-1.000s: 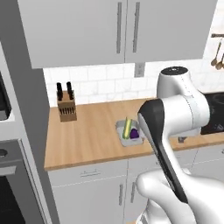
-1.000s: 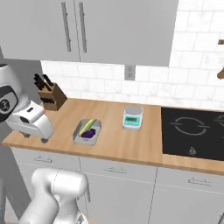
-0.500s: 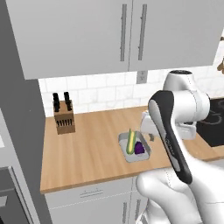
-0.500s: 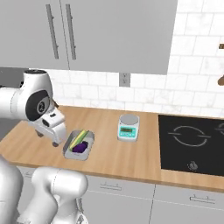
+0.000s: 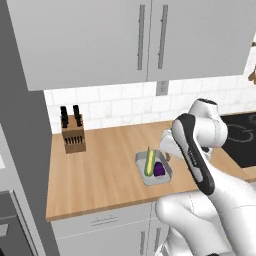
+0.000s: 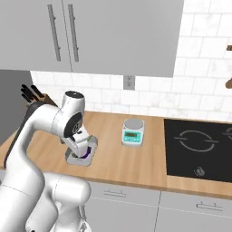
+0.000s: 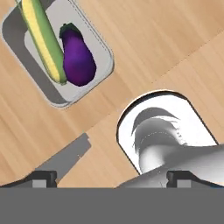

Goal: Take the meat container that has the steak and place it on the second highest rack of the freezer. Then take the vegetable container that has the corn and eggplant and place it on the highest rack of the freezer.

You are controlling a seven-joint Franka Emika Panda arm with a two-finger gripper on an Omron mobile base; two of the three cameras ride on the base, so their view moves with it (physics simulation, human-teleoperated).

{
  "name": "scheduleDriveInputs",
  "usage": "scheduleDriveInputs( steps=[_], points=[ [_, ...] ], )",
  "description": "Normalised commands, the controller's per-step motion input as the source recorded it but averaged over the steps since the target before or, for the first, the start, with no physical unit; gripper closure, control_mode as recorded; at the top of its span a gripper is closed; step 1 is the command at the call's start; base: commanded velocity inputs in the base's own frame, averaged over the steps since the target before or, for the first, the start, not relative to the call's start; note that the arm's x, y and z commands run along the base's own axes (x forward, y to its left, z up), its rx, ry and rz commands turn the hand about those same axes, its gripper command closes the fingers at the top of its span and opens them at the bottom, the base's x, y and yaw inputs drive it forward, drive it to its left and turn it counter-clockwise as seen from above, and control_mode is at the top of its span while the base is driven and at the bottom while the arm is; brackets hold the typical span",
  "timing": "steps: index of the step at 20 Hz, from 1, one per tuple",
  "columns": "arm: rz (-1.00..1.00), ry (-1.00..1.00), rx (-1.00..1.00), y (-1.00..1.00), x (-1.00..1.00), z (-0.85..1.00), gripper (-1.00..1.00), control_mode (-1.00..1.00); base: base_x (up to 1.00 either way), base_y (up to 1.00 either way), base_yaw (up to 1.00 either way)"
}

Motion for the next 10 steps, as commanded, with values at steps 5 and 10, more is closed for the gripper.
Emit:
scheduleDriveInputs(
  steps=[5,10],
  points=[
    [-0.13,0.07,0.00,0.00,0.62,-0.67,-1.00,-1.00,0.00,0.00,0.00],
    [-0.08,0.01,0.00,0.00,0.29,-0.71,-1.00,-1.00,0.00,0.00,0.00]
  ],
)
